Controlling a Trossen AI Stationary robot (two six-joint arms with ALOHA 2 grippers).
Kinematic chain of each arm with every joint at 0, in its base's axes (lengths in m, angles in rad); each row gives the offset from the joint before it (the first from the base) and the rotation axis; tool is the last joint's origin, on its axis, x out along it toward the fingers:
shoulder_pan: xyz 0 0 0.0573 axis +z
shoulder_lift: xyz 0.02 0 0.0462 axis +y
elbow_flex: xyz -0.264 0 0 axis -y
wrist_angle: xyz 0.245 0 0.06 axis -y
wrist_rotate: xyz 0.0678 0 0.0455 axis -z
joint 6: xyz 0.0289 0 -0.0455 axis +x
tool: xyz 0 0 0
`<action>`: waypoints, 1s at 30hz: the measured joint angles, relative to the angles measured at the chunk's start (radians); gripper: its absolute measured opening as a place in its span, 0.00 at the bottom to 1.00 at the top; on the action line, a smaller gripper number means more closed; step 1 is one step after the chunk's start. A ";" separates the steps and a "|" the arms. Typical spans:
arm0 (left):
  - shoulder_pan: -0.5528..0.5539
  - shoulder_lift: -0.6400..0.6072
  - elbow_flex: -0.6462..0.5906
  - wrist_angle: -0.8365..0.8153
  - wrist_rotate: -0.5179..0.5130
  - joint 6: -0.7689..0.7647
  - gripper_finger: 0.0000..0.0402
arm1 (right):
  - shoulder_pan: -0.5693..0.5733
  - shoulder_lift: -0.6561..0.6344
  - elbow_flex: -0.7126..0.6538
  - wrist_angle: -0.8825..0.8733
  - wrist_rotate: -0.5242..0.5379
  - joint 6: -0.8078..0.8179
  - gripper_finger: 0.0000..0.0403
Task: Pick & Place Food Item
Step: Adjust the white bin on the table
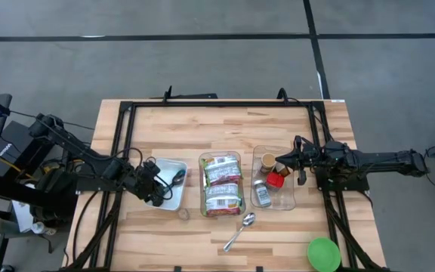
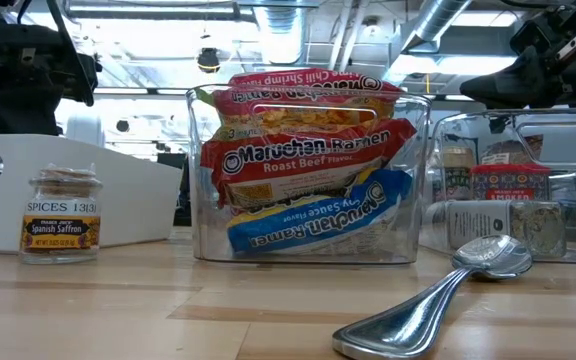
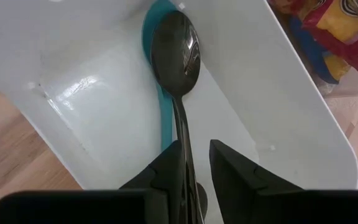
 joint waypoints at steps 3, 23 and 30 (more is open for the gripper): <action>0.000 0.000 0.000 0.001 0.000 0.001 0.19 | 0.000 0.000 0.000 0.000 0.000 0.000 0.00; 0.000 -0.145 0.000 0.352 -0.027 0.167 0.06 | 0.000 0.000 0.000 0.000 0.000 0.000 0.00; -0.009 -0.188 0.000 0.772 -0.007 0.403 0.01 | 0.000 0.000 0.000 0.000 0.000 0.000 0.00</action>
